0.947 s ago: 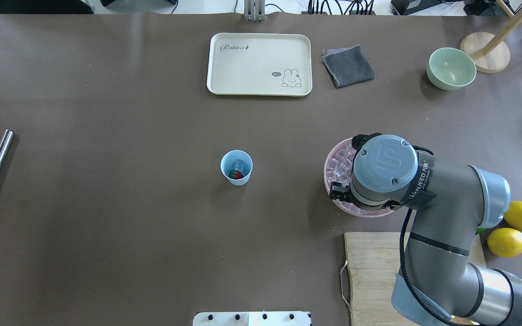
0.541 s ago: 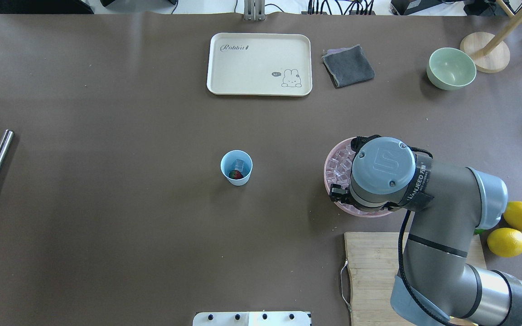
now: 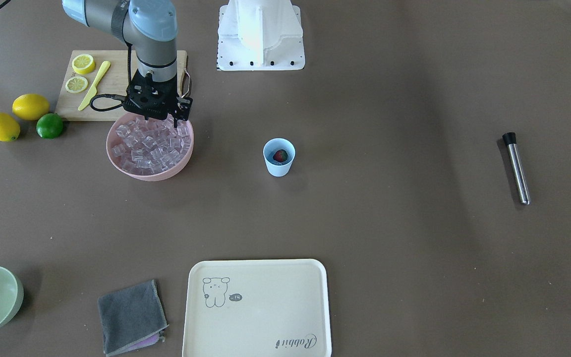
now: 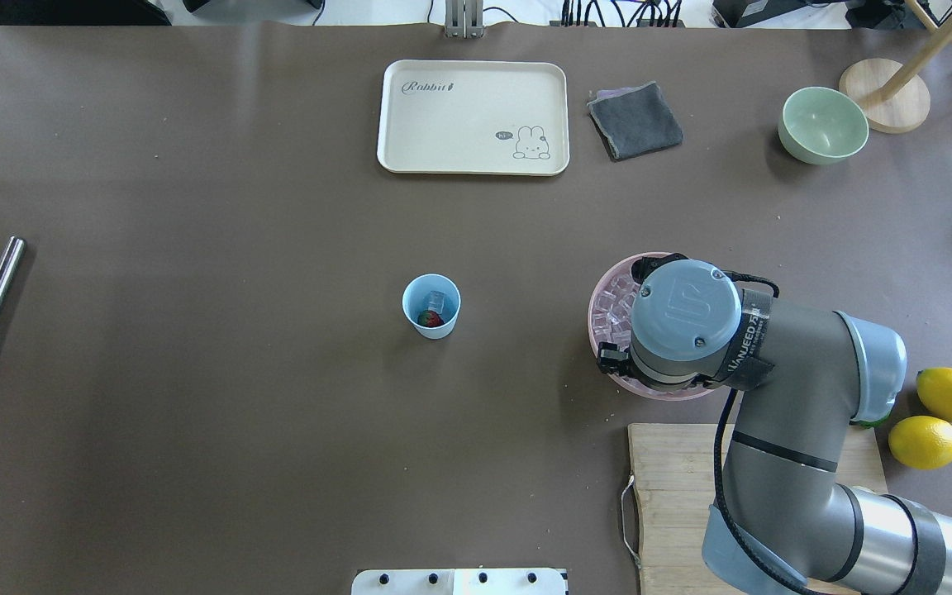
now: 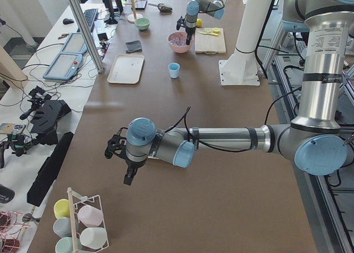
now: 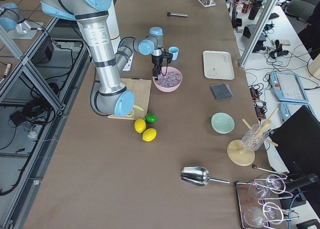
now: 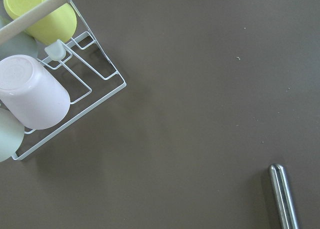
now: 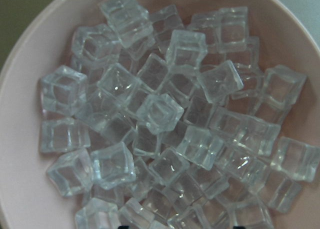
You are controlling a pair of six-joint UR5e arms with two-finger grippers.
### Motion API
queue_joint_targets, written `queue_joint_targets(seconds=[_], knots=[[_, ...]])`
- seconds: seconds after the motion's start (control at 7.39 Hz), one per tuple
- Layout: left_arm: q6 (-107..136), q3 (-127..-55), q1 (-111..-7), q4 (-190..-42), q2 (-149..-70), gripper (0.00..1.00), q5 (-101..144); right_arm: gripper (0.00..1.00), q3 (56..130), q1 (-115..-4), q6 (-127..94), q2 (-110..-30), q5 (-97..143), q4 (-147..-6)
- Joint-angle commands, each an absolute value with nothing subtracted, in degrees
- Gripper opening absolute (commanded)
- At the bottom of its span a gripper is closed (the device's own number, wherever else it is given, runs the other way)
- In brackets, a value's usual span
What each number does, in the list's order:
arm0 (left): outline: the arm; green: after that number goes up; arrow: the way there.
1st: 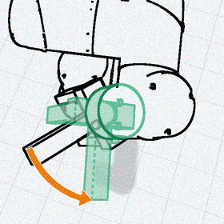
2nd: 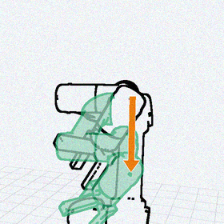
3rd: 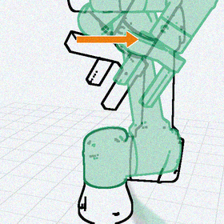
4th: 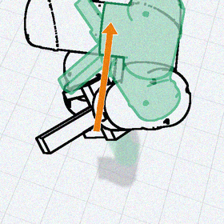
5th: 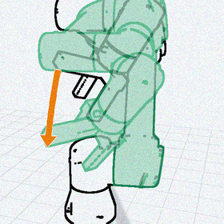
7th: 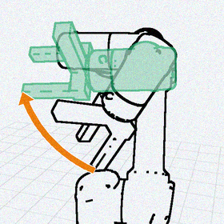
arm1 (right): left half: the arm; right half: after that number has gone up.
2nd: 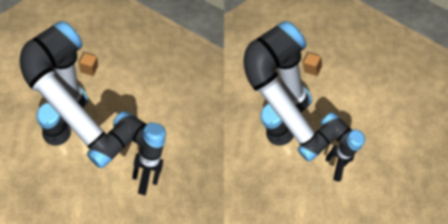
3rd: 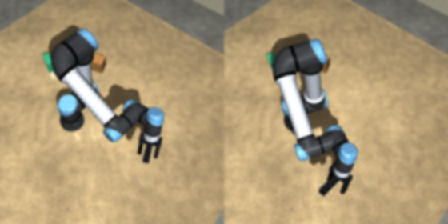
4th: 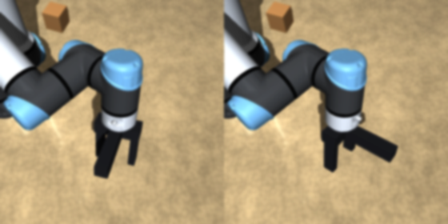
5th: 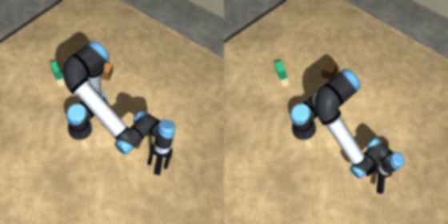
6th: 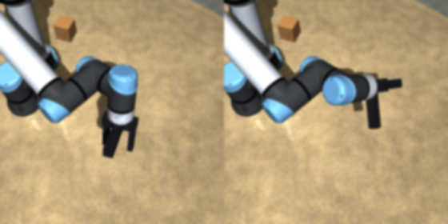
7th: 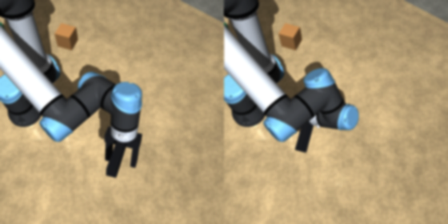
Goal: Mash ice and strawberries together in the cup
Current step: 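Lower the right gripper into the ice cubes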
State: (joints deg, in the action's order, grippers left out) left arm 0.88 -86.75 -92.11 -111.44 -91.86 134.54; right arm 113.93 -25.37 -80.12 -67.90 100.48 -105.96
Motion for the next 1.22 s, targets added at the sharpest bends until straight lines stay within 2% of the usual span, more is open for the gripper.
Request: queue_joint_targets(seconds=[0.0,0.27,0.41,0.68,0.81,1.08], knots=[[0.97,-86.75,-92.2,-111.45,-91.93,0.98,134.56,0.75,113.73,-26.01,-78.67,-67.68,100.55,-106.08],[0.97,-86.75,-92.2,-111.45,-92.02,0.98,134.56,0.65,113.64,-26.37,-78.66,-67.59,100.81,-106.17],[0.97,-86.75,-92.2,-111.36,-92.28,0.98,134.56,0.65,113.64,-26.37,-78.66,-67.5,100.9,-106.26],[0.97,-86.84,-92.2,-111.45,-92.37,0.98,134.56,0.57,112.76,-26.37,-79.01,-66.1,101.07,-107.04],[0.97,-86.84,-92.2,-111.36,-92.46,0.98,134.56,0.57,112.76,-26.45,-78.75,-66.09,101.07,-107.49],[1.14,-87.36,-92.2,-111.45,-92.29,0.98,134.56,0.45,112.15,-27.07,-78.75,-66.09,101.51,-107.49]])
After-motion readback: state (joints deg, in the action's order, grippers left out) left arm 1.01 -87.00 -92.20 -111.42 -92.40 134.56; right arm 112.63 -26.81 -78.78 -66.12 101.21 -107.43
